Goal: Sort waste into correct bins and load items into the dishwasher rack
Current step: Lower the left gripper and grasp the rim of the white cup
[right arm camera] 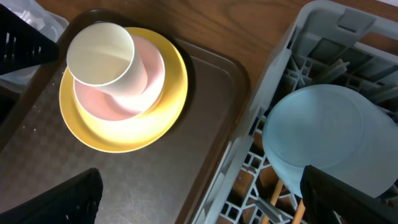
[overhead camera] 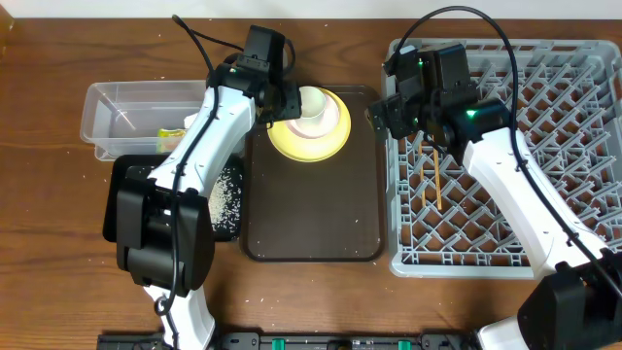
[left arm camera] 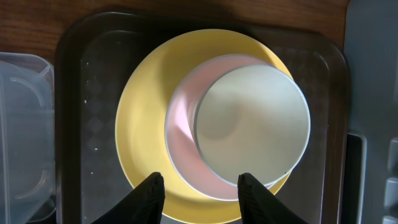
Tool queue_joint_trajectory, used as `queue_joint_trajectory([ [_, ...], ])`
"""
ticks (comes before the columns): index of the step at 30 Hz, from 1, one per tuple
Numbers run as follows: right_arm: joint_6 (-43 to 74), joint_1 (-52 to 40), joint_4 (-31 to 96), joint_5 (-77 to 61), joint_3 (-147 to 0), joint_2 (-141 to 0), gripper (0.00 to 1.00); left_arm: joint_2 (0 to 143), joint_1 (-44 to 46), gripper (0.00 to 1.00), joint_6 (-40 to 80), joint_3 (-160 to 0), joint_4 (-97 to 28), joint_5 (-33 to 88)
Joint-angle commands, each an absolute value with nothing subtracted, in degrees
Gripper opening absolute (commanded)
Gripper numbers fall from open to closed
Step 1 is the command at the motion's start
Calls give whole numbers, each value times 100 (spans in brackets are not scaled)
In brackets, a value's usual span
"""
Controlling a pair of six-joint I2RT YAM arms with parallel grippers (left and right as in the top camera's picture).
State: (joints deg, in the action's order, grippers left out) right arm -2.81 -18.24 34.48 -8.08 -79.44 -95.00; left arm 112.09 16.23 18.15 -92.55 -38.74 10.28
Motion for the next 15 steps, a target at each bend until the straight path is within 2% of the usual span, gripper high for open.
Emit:
queue_joint_trajectory([
  [1, -351, -1846, 3430, -794, -7964, -9544, 99, 11288, 1610, 42, 1785, -9205, -3863, 937],
  [15, -351, -1846, 3430, -794, -7964, -9544, 99, 11780, 1610, 41, 1826, -9107, -3651, 941],
])
